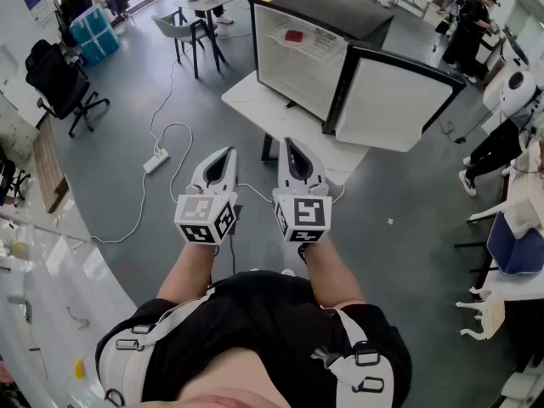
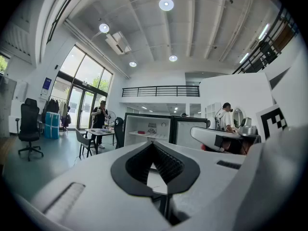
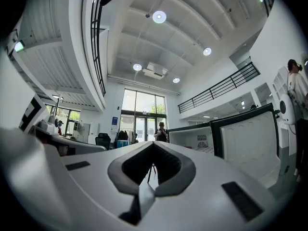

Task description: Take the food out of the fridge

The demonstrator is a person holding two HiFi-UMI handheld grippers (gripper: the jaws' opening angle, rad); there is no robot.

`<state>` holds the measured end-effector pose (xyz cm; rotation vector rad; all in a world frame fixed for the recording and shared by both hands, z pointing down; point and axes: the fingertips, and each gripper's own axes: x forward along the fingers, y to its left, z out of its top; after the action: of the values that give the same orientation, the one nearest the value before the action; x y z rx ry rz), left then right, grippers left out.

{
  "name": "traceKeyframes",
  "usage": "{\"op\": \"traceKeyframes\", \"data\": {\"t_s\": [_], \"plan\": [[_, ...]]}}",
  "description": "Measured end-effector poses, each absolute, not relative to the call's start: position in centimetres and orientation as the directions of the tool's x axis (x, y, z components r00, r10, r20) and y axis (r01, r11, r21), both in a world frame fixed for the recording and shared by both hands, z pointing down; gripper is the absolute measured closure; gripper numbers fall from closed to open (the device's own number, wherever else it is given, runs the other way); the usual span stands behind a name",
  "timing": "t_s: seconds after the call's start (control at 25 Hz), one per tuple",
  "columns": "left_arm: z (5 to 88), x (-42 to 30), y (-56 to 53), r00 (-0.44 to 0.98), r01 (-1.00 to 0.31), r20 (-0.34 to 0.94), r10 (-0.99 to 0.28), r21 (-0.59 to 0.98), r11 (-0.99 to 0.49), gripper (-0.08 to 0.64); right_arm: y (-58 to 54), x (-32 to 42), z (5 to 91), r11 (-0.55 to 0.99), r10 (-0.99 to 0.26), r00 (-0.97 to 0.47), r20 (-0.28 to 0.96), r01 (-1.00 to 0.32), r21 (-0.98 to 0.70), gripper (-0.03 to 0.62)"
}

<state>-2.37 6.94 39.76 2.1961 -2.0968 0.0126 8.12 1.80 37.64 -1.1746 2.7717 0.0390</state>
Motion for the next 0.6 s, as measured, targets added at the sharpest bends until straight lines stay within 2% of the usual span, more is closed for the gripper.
{"op": "traceKeyframes", "data": {"t_s": [0.24,0.6], "plan": [[39.9,-3.0,7.5,0.044,-0.996,0.076,-0.996,0.079,-0.038,0.557,2.6,7.6,37.6,0.714,-0.696,-0.702,-0.153,-0.699,-0.037,0.584],[40.2,-4.2,8.6,0.059,-0.998,0.074,-0.995,0.035,-0.057,0.557,3.5,6.8,38.1,0.671,-0.738,-0.661,-0.136,-0.74,-0.046,0.584]]}}
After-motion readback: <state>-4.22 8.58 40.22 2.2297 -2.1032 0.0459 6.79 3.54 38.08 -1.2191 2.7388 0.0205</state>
